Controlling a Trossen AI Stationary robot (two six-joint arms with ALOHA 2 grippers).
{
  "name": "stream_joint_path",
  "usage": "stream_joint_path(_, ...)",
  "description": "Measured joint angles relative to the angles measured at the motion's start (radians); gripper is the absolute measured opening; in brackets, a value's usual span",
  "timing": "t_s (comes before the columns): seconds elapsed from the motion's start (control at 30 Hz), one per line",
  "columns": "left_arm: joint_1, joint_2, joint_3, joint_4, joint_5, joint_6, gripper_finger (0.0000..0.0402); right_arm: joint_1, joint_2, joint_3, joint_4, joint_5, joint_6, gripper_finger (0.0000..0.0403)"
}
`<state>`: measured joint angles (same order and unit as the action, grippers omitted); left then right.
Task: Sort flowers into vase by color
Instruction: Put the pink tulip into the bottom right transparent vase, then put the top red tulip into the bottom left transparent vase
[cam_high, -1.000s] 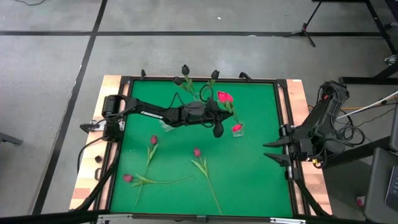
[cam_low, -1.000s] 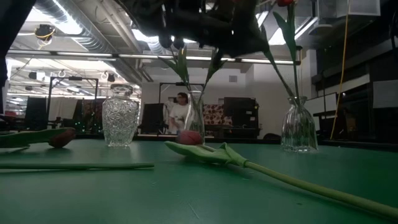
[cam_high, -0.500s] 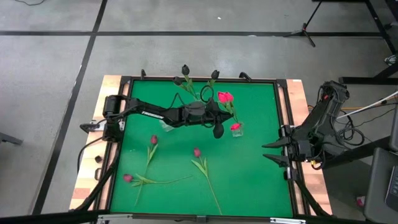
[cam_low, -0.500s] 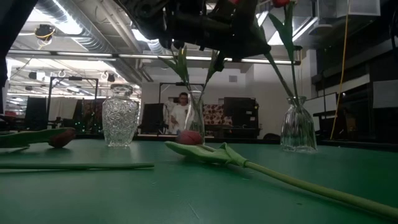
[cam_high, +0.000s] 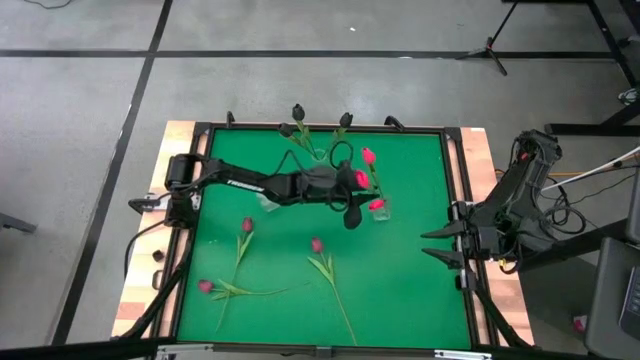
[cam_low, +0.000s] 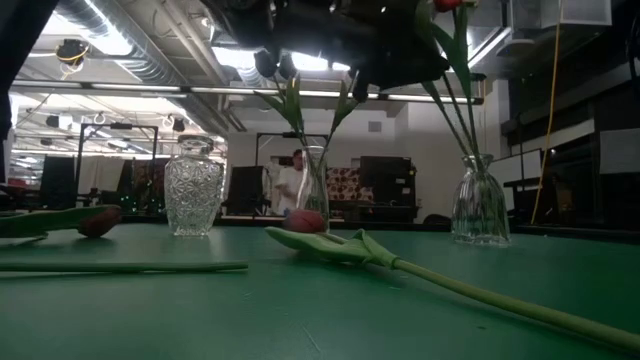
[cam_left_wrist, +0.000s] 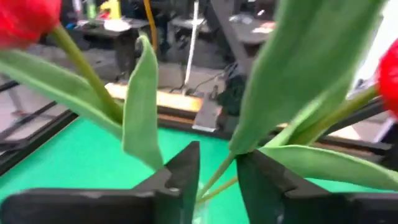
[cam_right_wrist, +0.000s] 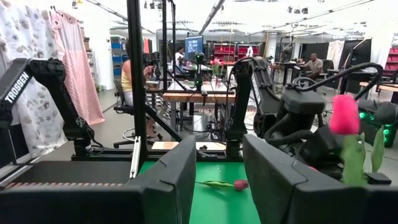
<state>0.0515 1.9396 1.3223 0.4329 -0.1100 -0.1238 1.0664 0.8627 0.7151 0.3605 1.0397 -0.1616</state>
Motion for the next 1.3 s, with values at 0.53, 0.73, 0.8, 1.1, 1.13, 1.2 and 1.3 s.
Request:
stream_joint_path(0.53, -0.022, 0.000, 0.072, -0.332, -0.082, -0.077, 0.0156, 0.000, 0.000, 0.000, -0.045, 0.005, 0.032, 0.0131)
stream_joint_path(0.73, -0.030, -0.033, 0.072, -0.393, -0.104, -0.078, 0.0157, 0.000, 0.000, 0.000, -0.066, 0.012, 0.060, 0.0131)
stream_joint_path(0.8, -0.030, -0.051, 0.072, -0.385, -0.107, -0.077, 0.0157, 0.000, 0.000, 0.000, -0.066, 0.047, 0.061, 0.0131)
stream_joint_path(1.1, -0.030, -0.113, 0.072, -0.457, -0.132, -0.048, 0.0157, -0.098, 0.024, 0.000, -0.058, 0.132, 0.082, 0.0131)
stream_joint_path(1.13, -0.030, -0.115, 0.072, -0.463, -0.142, -0.047, 0.0157, -0.127, 0.035, 0.000, -0.058, 0.115, 0.083, 0.0131)
stream_joint_path(1.2, -0.028, -0.116, 0.072, -0.467, -0.150, -0.047, 0.0157, -0.190, 0.058, 0.000, -0.034, 0.057, 0.083, 0.0131)
stream_joint_path(1.3, -0.028, -0.119, 0.072, -0.453, -0.153, -0.047, 0.0157, -0.288, 0.106, 0.000, 0.003, -0.086, 0.088, 0.0131)
